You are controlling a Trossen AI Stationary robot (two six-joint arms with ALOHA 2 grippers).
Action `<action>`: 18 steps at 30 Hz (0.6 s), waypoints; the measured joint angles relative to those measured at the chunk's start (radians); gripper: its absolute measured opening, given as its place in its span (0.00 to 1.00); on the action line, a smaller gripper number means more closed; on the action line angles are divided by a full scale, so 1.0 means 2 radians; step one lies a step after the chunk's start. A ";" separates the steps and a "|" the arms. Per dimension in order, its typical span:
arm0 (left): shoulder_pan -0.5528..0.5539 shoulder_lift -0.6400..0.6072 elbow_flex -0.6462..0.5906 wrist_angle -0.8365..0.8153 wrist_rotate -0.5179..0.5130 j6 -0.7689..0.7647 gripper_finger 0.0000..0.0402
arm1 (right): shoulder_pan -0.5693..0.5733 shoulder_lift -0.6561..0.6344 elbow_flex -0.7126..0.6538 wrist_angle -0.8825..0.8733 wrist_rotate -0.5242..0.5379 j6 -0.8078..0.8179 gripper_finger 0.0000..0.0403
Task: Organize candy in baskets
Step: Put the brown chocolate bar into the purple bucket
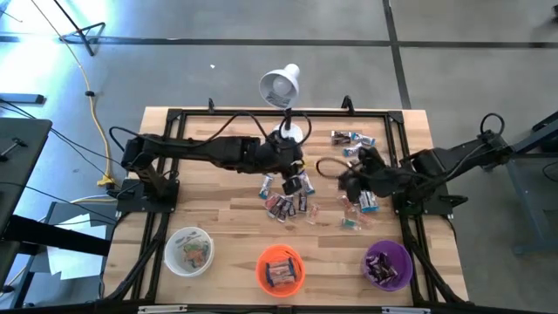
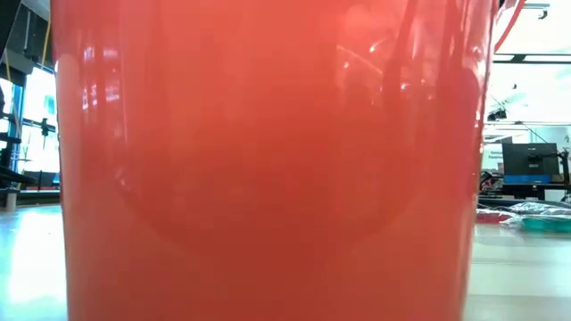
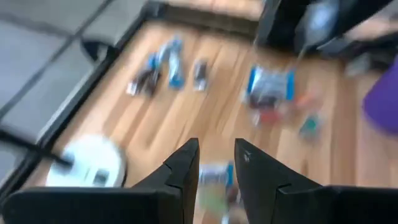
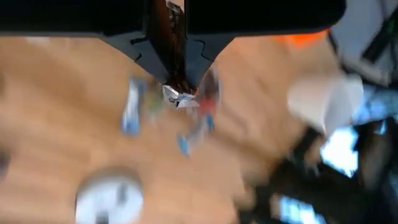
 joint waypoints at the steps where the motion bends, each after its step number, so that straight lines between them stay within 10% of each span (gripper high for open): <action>1: 0.000 -0.001 0.000 -0.029 0.000 -0.008 0.22 | 0.007 0.000 0.000 -0.018 -0.022 0.021 0.00; 18: -0.004 -0.004 -0.001 -0.197 -0.025 -0.020 0.22 | 0.268 0.075 0.000 -0.057 -0.308 0.450 0.00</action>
